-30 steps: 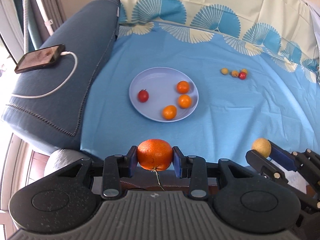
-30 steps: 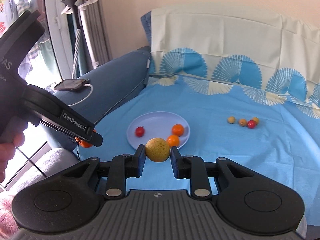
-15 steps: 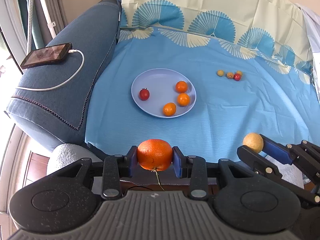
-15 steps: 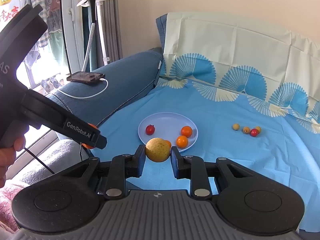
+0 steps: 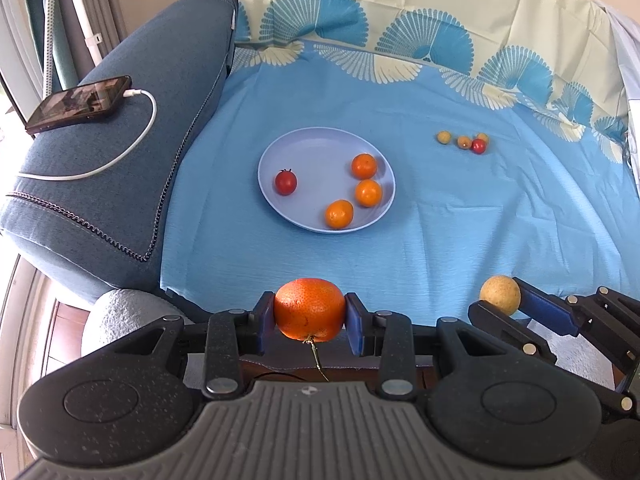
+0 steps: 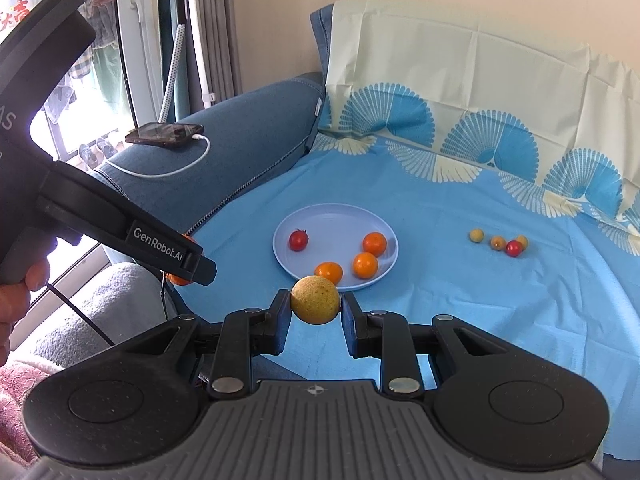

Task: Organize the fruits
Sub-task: 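Carry the tangerine and yellow fruit over the plate with both tools, then open the left tool over the plate while the right tool releases its yellow fruit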

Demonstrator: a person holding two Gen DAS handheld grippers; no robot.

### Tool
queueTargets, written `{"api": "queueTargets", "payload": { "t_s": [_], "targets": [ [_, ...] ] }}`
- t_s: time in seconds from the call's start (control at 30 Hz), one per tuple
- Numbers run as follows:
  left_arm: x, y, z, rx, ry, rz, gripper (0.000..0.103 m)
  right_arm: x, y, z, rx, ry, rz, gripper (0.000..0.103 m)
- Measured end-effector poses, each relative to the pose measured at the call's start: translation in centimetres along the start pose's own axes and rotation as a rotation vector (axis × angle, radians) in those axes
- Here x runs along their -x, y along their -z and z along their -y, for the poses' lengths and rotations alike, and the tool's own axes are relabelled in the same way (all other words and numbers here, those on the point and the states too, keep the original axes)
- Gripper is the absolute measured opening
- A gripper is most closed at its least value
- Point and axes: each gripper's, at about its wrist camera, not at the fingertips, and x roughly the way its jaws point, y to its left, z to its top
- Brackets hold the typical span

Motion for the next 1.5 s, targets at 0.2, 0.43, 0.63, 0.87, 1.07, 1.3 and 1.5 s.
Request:
{"api": "queueTargets", "payload": {
  "t_s": [0.2,0.43,0.63,0.87,1.07,1.3,1.5],
  "targets": [
    [-1.5,-1.2,-0.1,0.002,-0.008,-0.013,0.040,-1.5,-0.2,0.6,-0.017,0.007,-0.035,0.028],
    [-3.3,-3.8,-0.3,0.012,-0.016,-0.009,0.040,-3.9,-1.1,1.8,-0.030,0.025,-0.050,0.028],
    [-5.5,-6.3,-0.4,0.006,-0.030,-0.017,0.040,-6.8,-2.2,3.0,-0.053,0.027,-0.069,0.028],
    [-8.8,-9.6,-0.4,0.000,-0.040,-0.033,0.040,-10.8,-3.5,5.0,-0.088,0.032,-0.095,0.028],
    [-12.0,-12.3,-0.6,0.000,-0.061,-0.045,0.040,-15.0,-4.5,6.7,-0.138,0.026,-0.126,0.028],
    [-16.1,-14.5,-1.1,0.006,-0.076,-0.091,0.040,-19.9,-5.9,6.9,-0.121,0.041,-0.125,0.028],
    [-18.9,-15.5,-1.3,0.013,-0.078,-0.112,0.040,-23.2,-6.1,7.0,-0.103,0.043,-0.150,0.028]
  ]
}}
